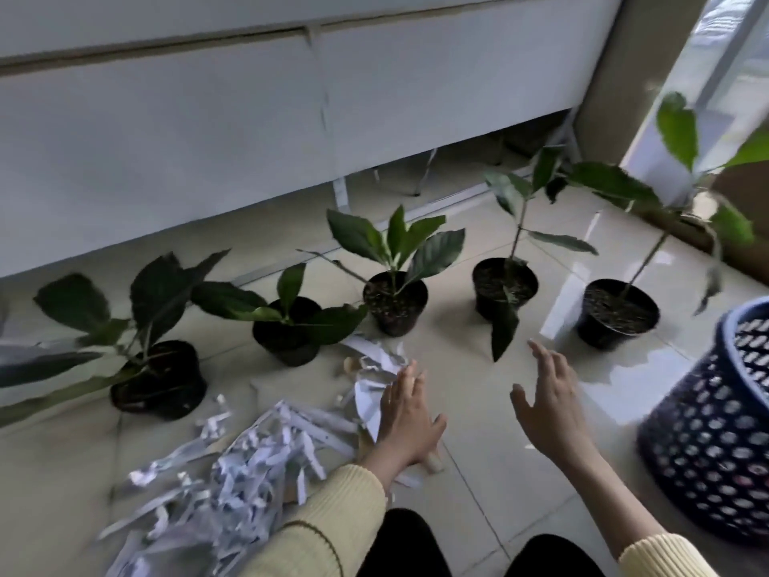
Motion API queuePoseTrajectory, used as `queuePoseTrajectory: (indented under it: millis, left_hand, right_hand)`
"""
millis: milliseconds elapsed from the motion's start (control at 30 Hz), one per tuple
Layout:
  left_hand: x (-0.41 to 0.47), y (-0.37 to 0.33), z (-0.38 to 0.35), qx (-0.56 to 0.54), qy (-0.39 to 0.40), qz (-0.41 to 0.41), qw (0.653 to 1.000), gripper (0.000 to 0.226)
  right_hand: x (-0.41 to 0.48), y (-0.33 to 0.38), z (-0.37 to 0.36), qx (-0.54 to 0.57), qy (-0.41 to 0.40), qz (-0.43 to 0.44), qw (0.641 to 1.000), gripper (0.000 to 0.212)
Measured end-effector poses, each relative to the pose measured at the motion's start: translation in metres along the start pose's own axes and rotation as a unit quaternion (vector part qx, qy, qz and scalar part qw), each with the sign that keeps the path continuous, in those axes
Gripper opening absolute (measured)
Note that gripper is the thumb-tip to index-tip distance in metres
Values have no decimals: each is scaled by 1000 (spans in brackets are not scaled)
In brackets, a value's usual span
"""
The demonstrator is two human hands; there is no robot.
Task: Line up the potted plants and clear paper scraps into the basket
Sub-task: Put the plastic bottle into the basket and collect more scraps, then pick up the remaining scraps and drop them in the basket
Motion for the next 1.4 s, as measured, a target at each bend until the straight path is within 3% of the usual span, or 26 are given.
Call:
queuePoseTrajectory:
  millis: [233, 333, 533, 633, 800, 1067, 1233, 1400]
  left_hand:
    - [-32, 132, 4, -106, 3, 195, 975, 83]
    - [-40, 175, 4, -90, 23, 267, 959, 84]
    - [-42, 225, 3, -100, -17, 364, 926, 110]
    - [-41, 237, 0, -68, 0, 412, 908, 123]
    - [-36, 237, -10, -102, 23, 434, 895, 125]
    - [-22, 240, -38, -97, 103, 459, 877, 142]
    - [-24, 240, -50, -34, 167, 450, 876, 142]
    - [-27, 239, -51, -5, 201, 466, 861, 138]
  right_hand:
    - [4, 31, -103, 22, 185, -20, 982, 79]
    - [6, 36, -139, 14, 248, -30, 968, 80]
    - [33, 45, -196, -8, 329, -31, 944, 78]
    - [58, 49, -221, -26, 349, -14, 937, 76]
    - [102, 64, -257, -75, 358, 36, 930, 78]
    - [167, 92, -324, -61, 370, 95, 922, 86]
    - [185, 93, -353, -82, 394, 108, 909, 53]
    - [173, 78, -352, -134, 440, 157, 874, 82]
Point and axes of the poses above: each hand's wrist, its own x-axis towards the middle knuckle, its own z-axis out of the back of the hand, y = z × x, the point moved 3 cm from there along x, towards the middle knuckle, and after that the axes turned 2 degrees about y, right-handed, at the moved point
